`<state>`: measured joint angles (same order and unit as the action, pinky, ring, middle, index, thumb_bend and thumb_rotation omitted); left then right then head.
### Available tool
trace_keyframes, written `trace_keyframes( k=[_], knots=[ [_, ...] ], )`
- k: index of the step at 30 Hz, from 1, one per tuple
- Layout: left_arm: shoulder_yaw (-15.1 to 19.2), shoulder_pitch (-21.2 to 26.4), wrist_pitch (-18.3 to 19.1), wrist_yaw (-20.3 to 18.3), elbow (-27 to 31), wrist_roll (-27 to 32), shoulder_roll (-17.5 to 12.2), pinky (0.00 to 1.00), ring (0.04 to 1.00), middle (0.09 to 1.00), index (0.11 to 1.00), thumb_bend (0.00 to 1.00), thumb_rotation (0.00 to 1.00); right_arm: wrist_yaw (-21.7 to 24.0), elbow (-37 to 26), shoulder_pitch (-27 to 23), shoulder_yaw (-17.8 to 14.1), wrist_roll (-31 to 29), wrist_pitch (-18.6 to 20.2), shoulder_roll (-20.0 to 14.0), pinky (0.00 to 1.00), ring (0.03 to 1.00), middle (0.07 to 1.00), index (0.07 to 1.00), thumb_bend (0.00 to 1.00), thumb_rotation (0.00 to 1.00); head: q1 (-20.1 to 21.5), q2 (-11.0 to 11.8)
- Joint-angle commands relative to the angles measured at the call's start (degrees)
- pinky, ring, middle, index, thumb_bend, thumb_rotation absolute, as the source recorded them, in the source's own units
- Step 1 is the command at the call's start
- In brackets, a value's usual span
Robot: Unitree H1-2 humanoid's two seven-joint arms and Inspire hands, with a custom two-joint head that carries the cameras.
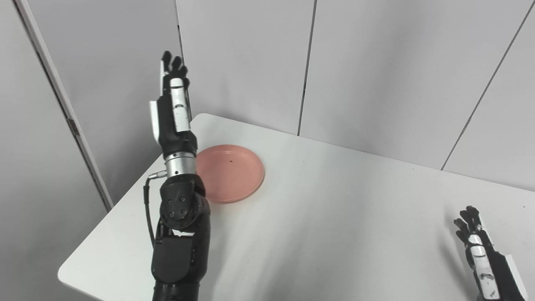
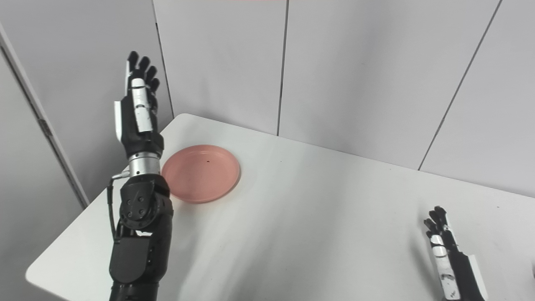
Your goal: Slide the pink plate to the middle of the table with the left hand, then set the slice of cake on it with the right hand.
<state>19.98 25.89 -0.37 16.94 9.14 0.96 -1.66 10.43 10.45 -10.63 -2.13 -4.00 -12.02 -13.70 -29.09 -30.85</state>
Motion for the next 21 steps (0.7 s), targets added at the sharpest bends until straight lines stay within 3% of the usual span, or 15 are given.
trace_keyframes(
  k=[1, 8, 21],
  knots=[
    [0.3, 2.1, -1.0, 0.6, 0.9, 0.4, -1.5, 0.95, 0.954, 0.958, 0.954, 0.45, 1.0, 0.1, 3.6, 4.1, -0.3, -0.4, -0.5, -0.1, 0.99, 0.96, 0.984, 0.995, 0.37, 1.0, 0.1, -0.1],
    [2.1, 1.8, -0.7, 1.3, -0.7, 2.4, -3.1, 0.95, 0.953, 0.965, 0.957, 0.44, 1.0, 0.0, 3.7, 4.1, -0.3, -0.1, -0.8, -0.2, 0.98, 0.959, 0.982, 0.992, 0.36, 1.0, -0.1, -0.1],
    [3.6, 1.7, -5.8, 2.0, -10.7, 3.6, -5.5, 0.93, 0.938, 0.94, 0.935, 0.43, 1.0, 0.5, 4.6, 3.8, -0.5, -1.1, -1.6, -0.4, 0.99, 0.96, 0.985, 0.992, 0.36, 1.0, -0.6, 0.2]
  ],
)
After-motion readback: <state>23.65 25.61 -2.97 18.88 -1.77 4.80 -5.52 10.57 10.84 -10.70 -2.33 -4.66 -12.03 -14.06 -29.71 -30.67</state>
